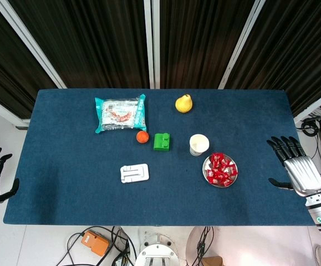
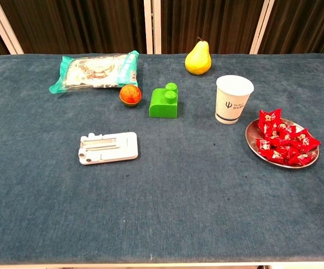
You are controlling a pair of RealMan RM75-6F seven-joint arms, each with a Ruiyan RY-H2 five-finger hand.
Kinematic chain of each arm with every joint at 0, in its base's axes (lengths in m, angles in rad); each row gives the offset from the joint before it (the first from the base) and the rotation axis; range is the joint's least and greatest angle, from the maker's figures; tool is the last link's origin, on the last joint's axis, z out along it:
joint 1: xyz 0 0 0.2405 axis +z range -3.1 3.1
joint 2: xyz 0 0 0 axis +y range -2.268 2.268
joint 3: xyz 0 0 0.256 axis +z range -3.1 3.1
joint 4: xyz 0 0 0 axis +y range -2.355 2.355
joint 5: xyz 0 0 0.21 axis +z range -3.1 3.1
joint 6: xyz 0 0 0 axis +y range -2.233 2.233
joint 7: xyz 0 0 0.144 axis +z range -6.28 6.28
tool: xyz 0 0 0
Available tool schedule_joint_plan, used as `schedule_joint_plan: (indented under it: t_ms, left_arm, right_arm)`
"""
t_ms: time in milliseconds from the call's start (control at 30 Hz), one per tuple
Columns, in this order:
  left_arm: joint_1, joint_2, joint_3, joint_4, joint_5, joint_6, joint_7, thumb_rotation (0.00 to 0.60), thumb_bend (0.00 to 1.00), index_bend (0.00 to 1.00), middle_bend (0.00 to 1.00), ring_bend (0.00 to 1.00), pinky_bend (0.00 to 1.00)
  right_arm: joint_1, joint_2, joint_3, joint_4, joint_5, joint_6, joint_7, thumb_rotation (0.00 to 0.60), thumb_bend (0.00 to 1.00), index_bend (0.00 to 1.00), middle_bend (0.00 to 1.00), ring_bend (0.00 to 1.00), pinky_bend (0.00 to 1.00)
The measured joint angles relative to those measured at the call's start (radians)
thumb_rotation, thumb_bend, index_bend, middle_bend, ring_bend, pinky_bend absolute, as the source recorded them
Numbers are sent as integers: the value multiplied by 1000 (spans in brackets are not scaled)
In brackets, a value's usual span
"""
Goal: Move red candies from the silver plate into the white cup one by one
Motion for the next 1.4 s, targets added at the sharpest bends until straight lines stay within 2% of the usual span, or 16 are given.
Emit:
schedule_joint_plan:
  t_ms: [467,700,867,1067,1400]
  left_arm:
    - [-2,-2,-2,-3,-2,-2,2,600,341,160,0,0,0]
    - [-3,-4,-1,-4,-1,-5,1,600,341,160,0,0,0]
    - [-1,-3,-4,-5,-7,-3,-1,600,341,160,0,0,0]
    - [0,0,-6,-7,-16,-5,-4,600,341,160,0,0,0]
    - [0,3,-8,-8,-21,-8,-9,600,341,160,0,0,0]
  right_arm:
    - [21,-9,9,33,16,-32,59,600,254,145,109,58,0]
    - [100,-41,24,94,31,-156,123,600,254,264,109,58,0]
    - [193,-120,39,174,54,-282,131,600,254,363,110,58,0]
    - [290,-231,51,285,86,-419,144,600,257,392,109,58,0]
    - [395,-382,58,443,107,-528,217,600,363,431,109,58,0]
